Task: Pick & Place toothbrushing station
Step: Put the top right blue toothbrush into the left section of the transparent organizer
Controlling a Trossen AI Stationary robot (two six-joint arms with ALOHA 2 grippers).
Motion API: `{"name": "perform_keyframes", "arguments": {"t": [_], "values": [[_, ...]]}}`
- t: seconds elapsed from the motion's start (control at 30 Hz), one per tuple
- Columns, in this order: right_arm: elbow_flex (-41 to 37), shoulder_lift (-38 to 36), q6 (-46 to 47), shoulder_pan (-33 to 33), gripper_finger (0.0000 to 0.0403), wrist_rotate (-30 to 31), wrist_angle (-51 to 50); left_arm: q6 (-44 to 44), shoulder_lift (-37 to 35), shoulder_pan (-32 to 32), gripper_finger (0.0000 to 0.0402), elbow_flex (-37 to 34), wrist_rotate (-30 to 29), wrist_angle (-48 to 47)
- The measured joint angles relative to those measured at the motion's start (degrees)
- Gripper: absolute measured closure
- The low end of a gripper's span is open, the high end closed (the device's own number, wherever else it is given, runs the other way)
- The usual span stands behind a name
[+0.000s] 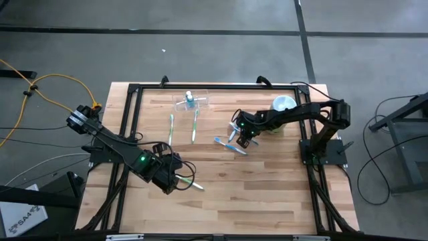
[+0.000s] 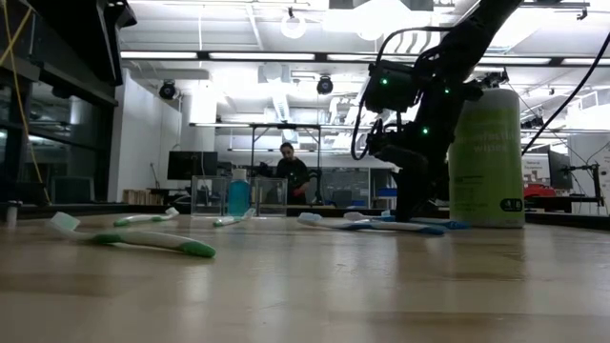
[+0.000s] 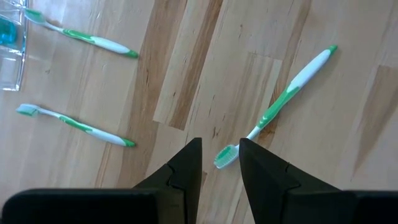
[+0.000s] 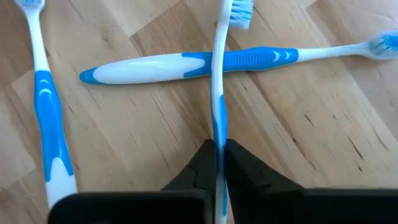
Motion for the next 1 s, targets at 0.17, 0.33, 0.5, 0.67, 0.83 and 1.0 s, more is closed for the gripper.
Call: {"name": "perform_keyframes", "arguments": {"t": [0.17, 0.33, 0.5, 0.67, 0.83, 1.0], "values": [[0.0, 0.0, 0.95, 0.1, 0.0396, -0.12, 0.0, 0.0, 0.0, 0.0, 0.0302, 0.0, 0.0, -0.02], [0.0, -0.68, 1.02, 1.52, 0.0397, 0.39, -0.3, -0.26, 0.0, 0.0, 0.0302, 0.0, 0.0, 0.05], [0.0, -4.24, 1.28, 4.2, 0.0397, 3.44, -0.8, -0.26, 0.0, 0.01, 0.0302, 0.0, 0.0, 0.4], [0.0, -9.58, 2.45, 6.99, 0.0397, 4.9, -0.82, -0.3, 0.0, 1.32, 0.0302, 0.0, 0.11, 1.31], [0.0, -13.48, 2.56, 9.89, 0.0397, 5.12, 0.47, 0.09, 0.0, 2.64, 0.0302, 0.0, 0.07, 2.6], [0.0, -15.22, 2.44, 12.35, 0.0397, 5.45, 1.98, -3.35, -0.01, 3.13, 0.0302, 0.0, 0.07, 2.71]]}}
